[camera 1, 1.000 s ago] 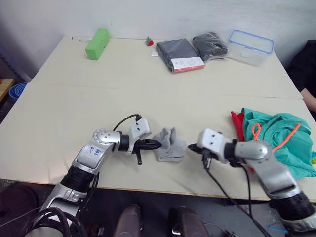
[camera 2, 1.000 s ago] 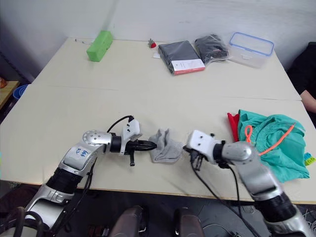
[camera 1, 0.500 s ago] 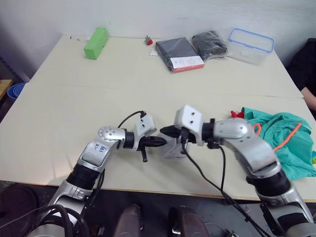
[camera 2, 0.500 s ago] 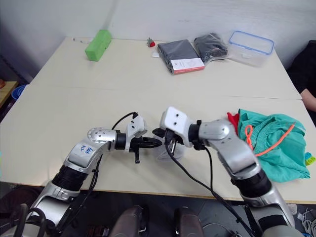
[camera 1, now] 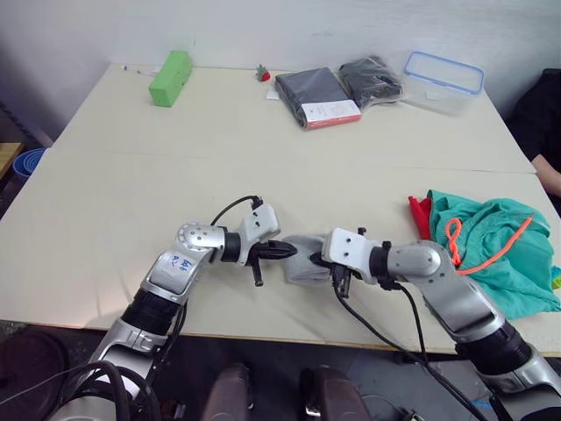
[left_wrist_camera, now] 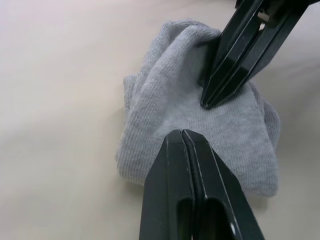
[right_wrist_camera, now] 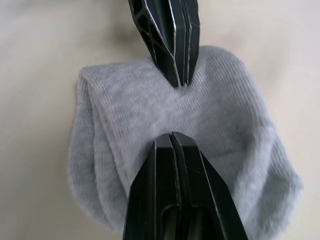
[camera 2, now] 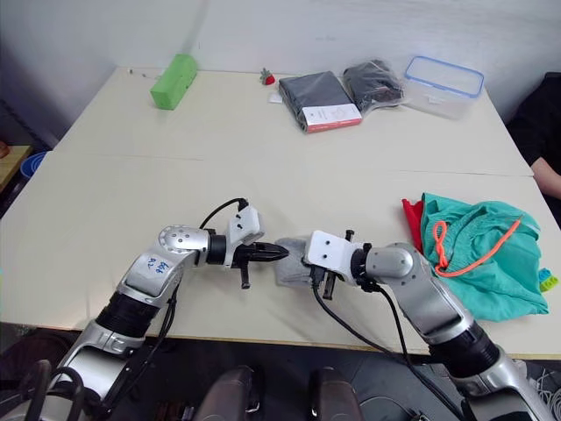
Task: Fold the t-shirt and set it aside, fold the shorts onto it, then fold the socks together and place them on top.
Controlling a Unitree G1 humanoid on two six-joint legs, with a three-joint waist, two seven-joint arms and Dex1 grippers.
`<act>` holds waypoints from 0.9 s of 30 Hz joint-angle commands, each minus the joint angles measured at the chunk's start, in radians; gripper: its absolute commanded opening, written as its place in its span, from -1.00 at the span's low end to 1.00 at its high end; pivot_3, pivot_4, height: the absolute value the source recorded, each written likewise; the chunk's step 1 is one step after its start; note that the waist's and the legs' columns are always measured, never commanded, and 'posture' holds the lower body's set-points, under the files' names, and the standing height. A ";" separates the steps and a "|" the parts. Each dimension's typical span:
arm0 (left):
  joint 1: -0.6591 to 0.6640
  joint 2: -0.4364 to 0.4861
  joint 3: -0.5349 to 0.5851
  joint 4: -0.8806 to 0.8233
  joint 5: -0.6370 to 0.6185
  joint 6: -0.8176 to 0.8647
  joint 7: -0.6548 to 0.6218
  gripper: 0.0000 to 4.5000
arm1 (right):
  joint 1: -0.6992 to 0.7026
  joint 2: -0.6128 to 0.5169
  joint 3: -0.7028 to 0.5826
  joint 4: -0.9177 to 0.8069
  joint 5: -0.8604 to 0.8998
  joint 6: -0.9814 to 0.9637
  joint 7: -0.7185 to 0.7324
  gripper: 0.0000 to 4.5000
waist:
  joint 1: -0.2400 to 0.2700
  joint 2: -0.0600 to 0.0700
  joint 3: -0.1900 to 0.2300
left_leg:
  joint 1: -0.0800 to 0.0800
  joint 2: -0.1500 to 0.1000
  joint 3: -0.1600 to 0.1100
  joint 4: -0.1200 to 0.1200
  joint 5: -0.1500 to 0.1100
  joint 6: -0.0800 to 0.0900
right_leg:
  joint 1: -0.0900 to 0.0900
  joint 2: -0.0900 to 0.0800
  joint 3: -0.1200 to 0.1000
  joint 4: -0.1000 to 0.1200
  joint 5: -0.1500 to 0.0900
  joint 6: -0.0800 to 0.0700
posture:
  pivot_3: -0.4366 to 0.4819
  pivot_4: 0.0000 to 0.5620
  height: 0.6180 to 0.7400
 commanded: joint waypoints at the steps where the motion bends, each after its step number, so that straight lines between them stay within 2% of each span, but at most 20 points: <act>1: -0.030 -0.006 0.038 -0.016 -0.028 -0.005 -0.011 -0.99 | 0.019 -0.009 -0.048 -0.049 0.027 0.040 -0.008 -1.00 | -0.001 0.000 0.000 | 0.000 0.000 0.000 0.000 0.000 0.000 | 0.000 0.000 0.000 0.000 0.000 0.000 | -0.05 -0.47 1.00; 6: -0.107 -0.063 0.076 0.006 -0.087 0.086 0.003 -0.99 | 0.027 -0.005 -0.050 -0.053 0.024 0.049 -0.017 -1.00 | 0.000 0.000 0.000 | 0.000 0.000 -0.001 0.000 0.001 -0.001 | 0.000 0.000 -0.001 0.000 0.000 0.000 | -0.05 -0.47 1.00; 14: -0.114 -0.070 -0.081 0.200 0.107 -0.134 -0.003 -0.99 | 0.032 0.034 -0.123 -0.085 0.105 0.141 -0.045 -1.00 | 0.001 0.000 0.000 | 0.000 0.000 -0.001 0.000 0.002 -0.002 | 0.000 0.001 -0.002 0.001 0.000 0.000 | -0.05 -0.47 1.00; 17: -0.115 -0.080 -0.076 0.221 0.113 -0.164 -0.006 -0.99 | 0.073 0.028 -0.213 -0.174 0.214 0.235 -0.029 -1.00 | 0.002 0.000 0.000 | 0.000 0.000 -0.001 0.000 0.002 -0.003 | 0.001 0.001 -0.002 0.001 0.000 0.000 | -0.05 -0.47 1.00; 21: -0.119 -0.087 -0.061 0.209 0.113 -0.179 -0.002 -0.99 | 0.169 -0.015 -0.406 -0.276 0.408 0.435 0.004 -1.00 | 0.008 0.000 0.000 | 0.000 0.000 -0.003 0.000 0.000 0.001 | 0.002 0.000 -0.002 0.000 0.000 0.000 | -0.05 -0.47 1.00; 24: -0.114 -0.082 -0.046 0.178 0.103 -0.181 -0.005 -1.00 | 0.216 -0.023 -0.516 -0.284 0.530 0.594 -0.012 -0.73 | 0.011 0.000 0.000 | 0.000 0.000 -0.003 0.000 -0.002 0.005 | 0.002 0.000 -0.002 -0.001 0.000 0.000 | -0.05 -0.47 1.00; 27: -0.101 -0.070 -0.030 0.130 0.089 -0.171 -0.015 -1.00 | 0.208 0.070 -0.602 -0.260 0.658 0.784 -0.078 -0.31 | 0.001 0.000 0.000 | 0.000 0.000 -0.003 0.000 -0.002 0.005 | 0.002 0.000 -0.002 0.000 0.000 0.000 | -0.05 -0.47 1.00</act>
